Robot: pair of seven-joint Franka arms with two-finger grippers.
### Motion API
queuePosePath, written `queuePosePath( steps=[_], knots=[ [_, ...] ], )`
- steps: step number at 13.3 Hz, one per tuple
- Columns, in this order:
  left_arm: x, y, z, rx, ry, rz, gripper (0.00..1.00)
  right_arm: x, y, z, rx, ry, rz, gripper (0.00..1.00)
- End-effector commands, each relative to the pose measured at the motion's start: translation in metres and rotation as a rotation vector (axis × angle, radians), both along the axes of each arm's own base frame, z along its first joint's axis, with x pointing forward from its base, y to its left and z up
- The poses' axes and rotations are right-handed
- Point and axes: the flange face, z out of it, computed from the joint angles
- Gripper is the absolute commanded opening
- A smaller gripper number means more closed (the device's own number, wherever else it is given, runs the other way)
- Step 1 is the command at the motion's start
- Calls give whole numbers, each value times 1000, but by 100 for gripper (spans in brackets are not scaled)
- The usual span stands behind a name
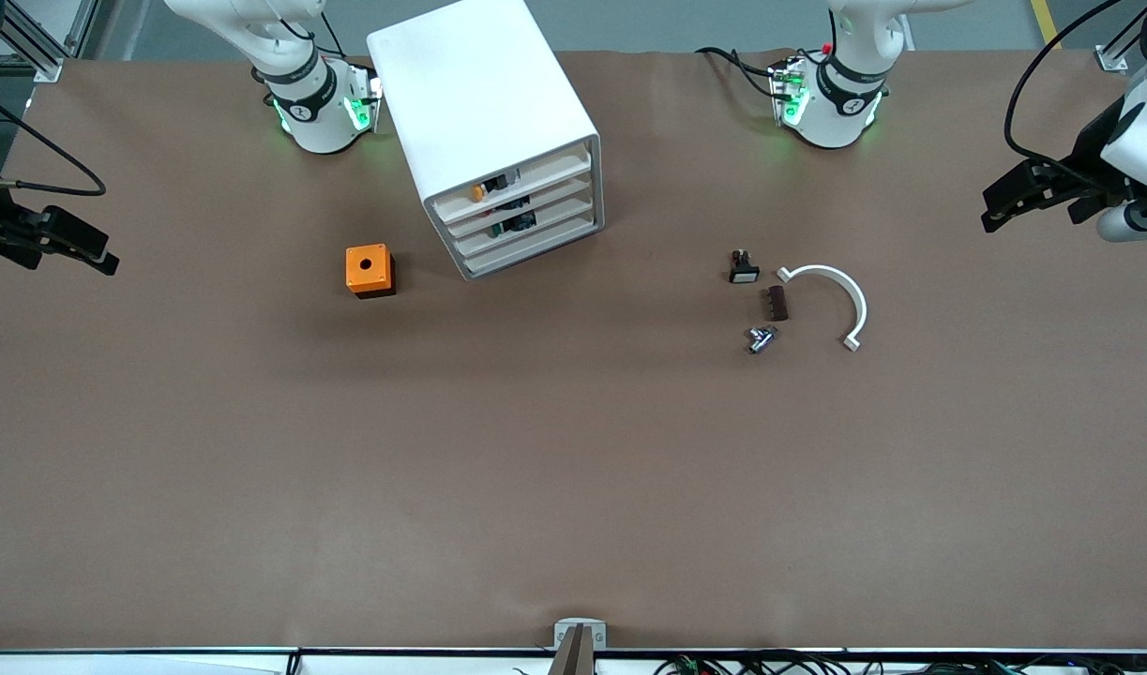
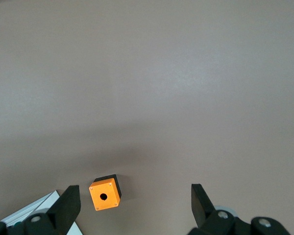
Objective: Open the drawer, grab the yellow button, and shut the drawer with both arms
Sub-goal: 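Move the left gripper toward the white drawer cabinet's front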
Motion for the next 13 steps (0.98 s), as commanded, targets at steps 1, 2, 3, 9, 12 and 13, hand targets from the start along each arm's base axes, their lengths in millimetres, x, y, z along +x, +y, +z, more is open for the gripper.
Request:
queuePosePath(
  steps=[1, 2, 3, 9, 12, 13],
  knots=[
    [4, 3, 2, 22, 7, 8, 100, -3, 7, 3, 7, -13, 13, 100],
    [8, 3, -3, 21, 16, 13, 100, -3, 7, 3, 6, -14, 13, 100],
    [13, 2, -9, 19, 27, 9, 100, -3, 7, 3, 6, -14, 13, 100],
    [70, -21, -92, -3, 141, -23, 100, -3, 6, 3, 4, -16, 13, 100],
    [90, -49, -146, -8, 186, 78, 100, -2, 7, 4, 6, -18, 24, 100],
    [94, -58, -168, 0, 221, 112, 100, -2, 6, 4, 8, -18, 24, 100]
  ],
)
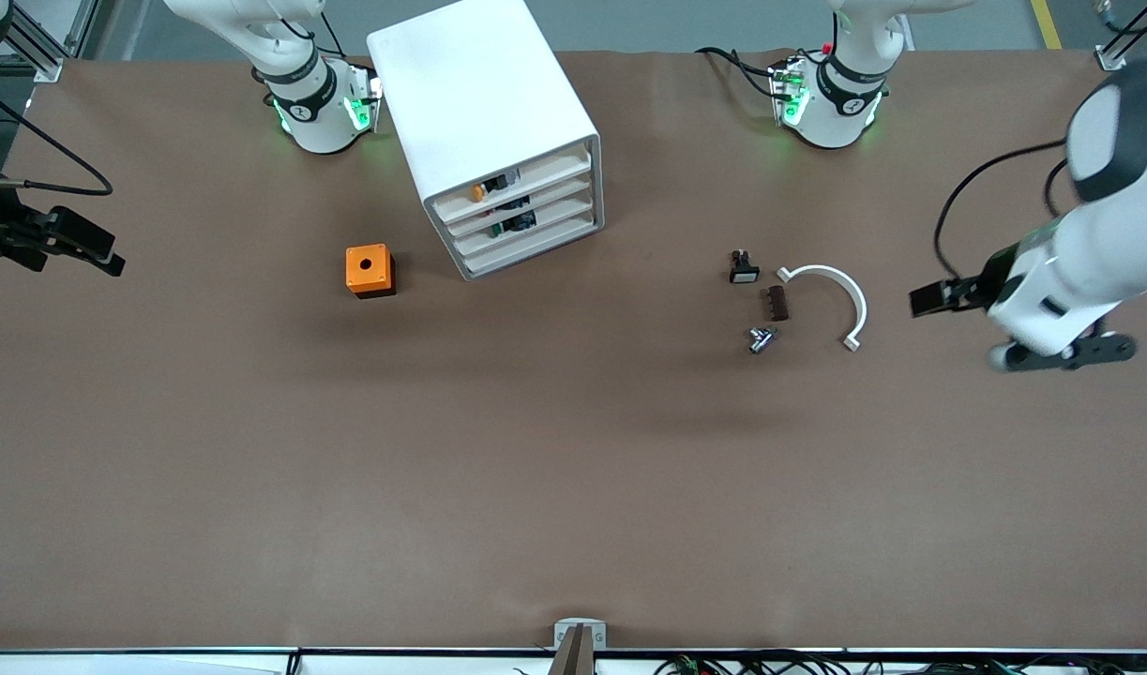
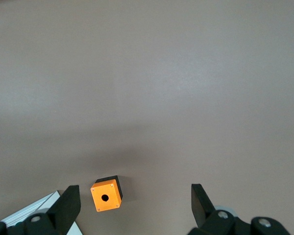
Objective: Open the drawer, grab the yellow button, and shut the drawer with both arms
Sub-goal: 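Move the left gripper toward the white drawer cabinet's front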
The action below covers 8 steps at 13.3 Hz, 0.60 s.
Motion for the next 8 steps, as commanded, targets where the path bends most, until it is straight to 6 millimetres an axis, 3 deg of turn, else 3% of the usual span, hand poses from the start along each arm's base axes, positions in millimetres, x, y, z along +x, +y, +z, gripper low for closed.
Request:
queuePosePath(
  steps=[1, 5, 8],
  knots=[
    [15, -26, -43, 30, 61, 89, 100, -2, 1, 6, 11, -15, 15, 100],
    [26, -83, -101, 96, 125, 272, 100, -2, 2, 8, 14, -16, 16, 100],
    [13, -138, -147, 105, 253, 515, 100, -2, 9, 7, 14, -6, 27, 100]
  ],
)
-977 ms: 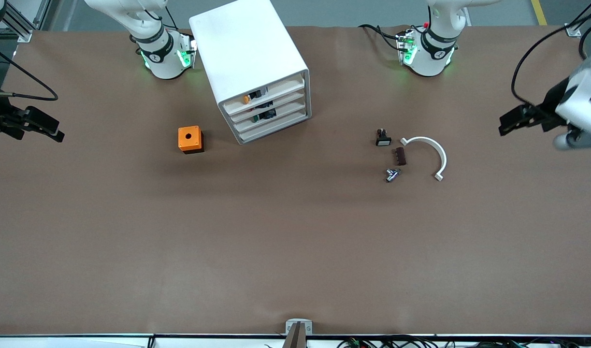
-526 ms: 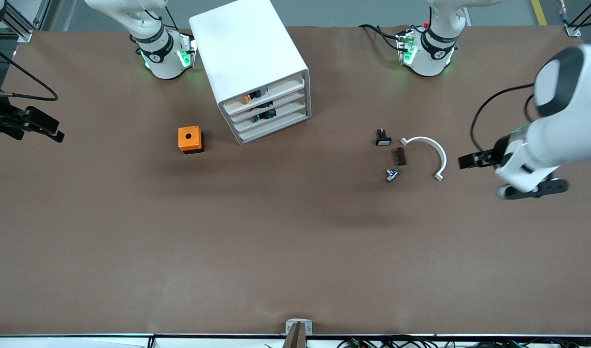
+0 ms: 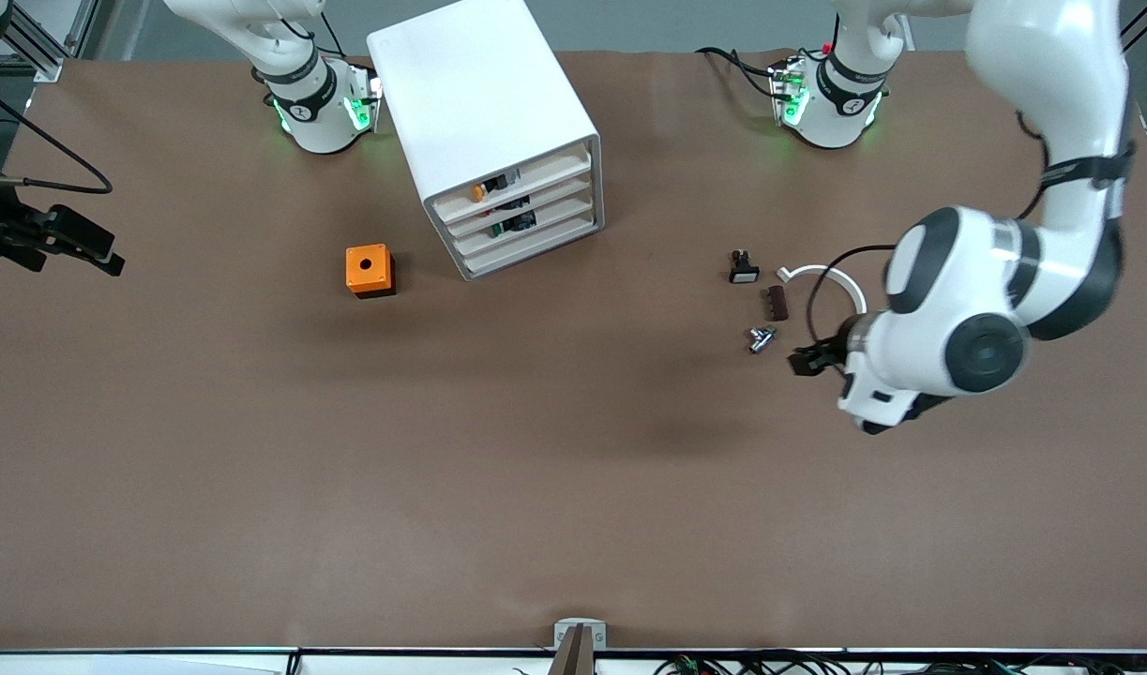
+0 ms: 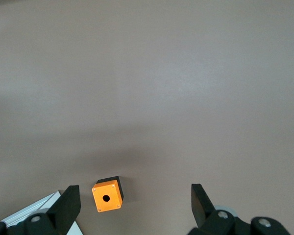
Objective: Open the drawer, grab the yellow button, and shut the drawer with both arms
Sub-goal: 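Move the left gripper toward the white drawer cabinet's front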
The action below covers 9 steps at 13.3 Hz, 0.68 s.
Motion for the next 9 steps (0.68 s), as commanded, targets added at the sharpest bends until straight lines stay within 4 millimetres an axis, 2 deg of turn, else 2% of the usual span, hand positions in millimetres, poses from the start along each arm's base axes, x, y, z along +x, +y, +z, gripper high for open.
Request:
queuePosePath(
  steps=[1, 5, 7, 9],
  knots=[
    [-9, -48, -31, 8, 100, 175, 100, 1, 1, -3, 7, 12, 15, 100],
    [-42, -144, -58, 14, 243, 498, 100, 2, -2, -7, 0, 23, 13, 100],
    [-55, -172, -59, 32, 322, 627, 100, 1, -1, -8, 2, 34, 11, 100],
    [-64, -192, -56, 35, 453, 782, 100, 2, -2, -11, 2, 40, 9, 100]
  ],
)
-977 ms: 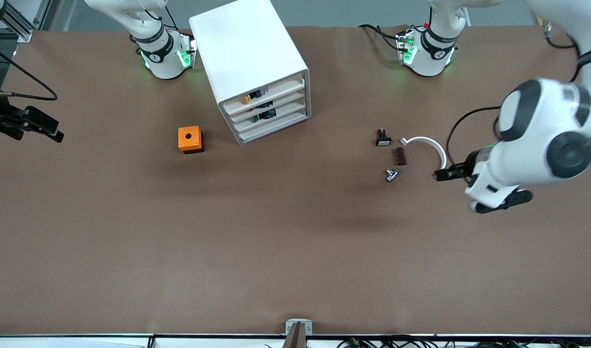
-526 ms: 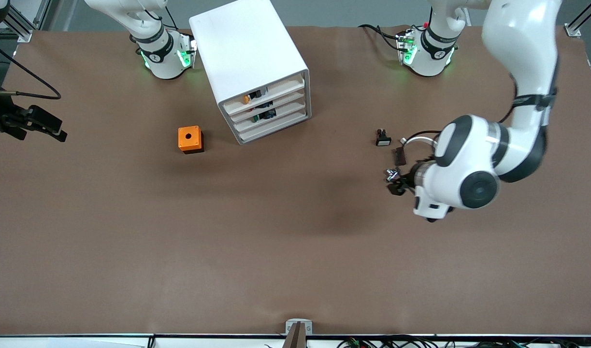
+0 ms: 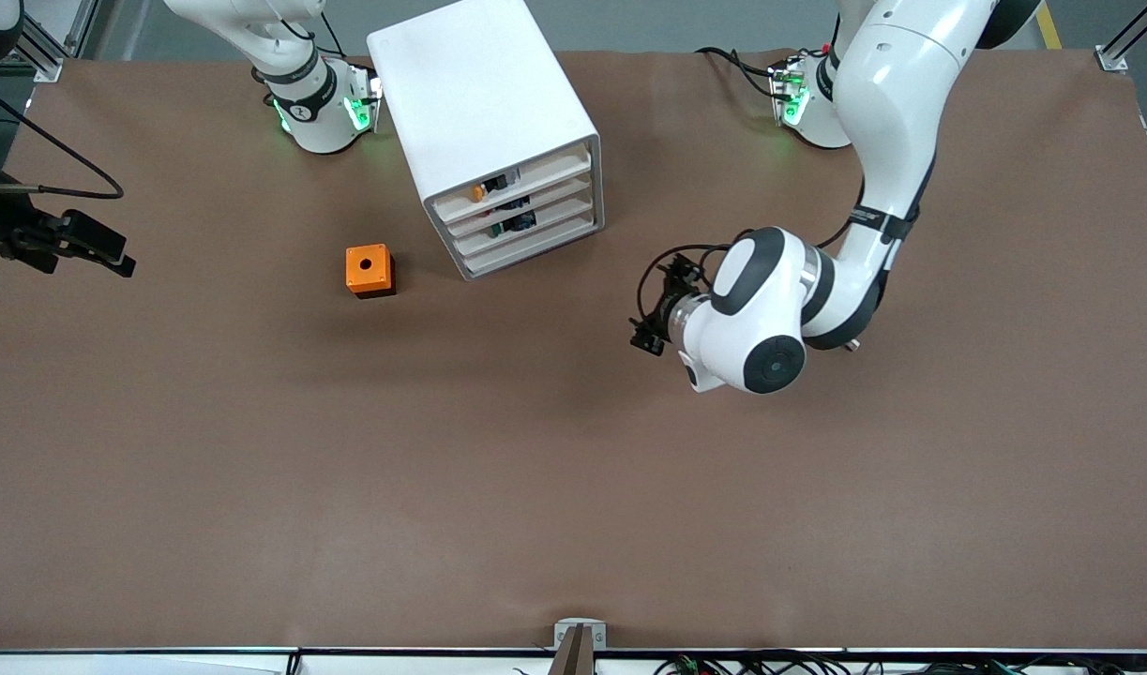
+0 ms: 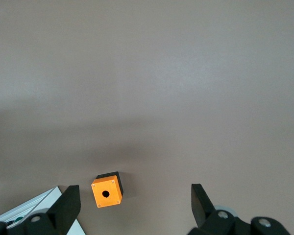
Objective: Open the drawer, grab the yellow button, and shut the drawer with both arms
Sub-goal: 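Move the left gripper toward the white drawer cabinet's front, then grasp the drawer front with the left gripper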
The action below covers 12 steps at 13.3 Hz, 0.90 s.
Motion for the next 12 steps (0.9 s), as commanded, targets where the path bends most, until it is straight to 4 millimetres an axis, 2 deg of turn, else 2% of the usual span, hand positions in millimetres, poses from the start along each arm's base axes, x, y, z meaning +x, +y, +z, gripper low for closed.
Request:
queuePosePath(
  steps=[1, 4, 7, 8, 9, 12],
  knots=[
    [-2, -17, 6, -1, 161, 205, 100, 0, -2, -1, 2, 8, 9, 100],
    [-12, -33, 0, 70, 381, 391, 99, 1, -2, -3, 1, 11, 9, 100],
    [-51, -70, -15, 245, 516, 424, 98, 0, 1, -1, 1, 9, 14, 100],
    [-61, -82, -24, 284, 565, 445, 94, -1, 0, -2, 1, 20, 14, 100],
    [-65, -85, -31, 309, 618, 464, 87, -2, 0, -2, 2, 28, 13, 100],
    [-82, -90, -43, 358, 790, 429, 78, -3, -2, -2, 2, 37, 12, 100]
  ],
)
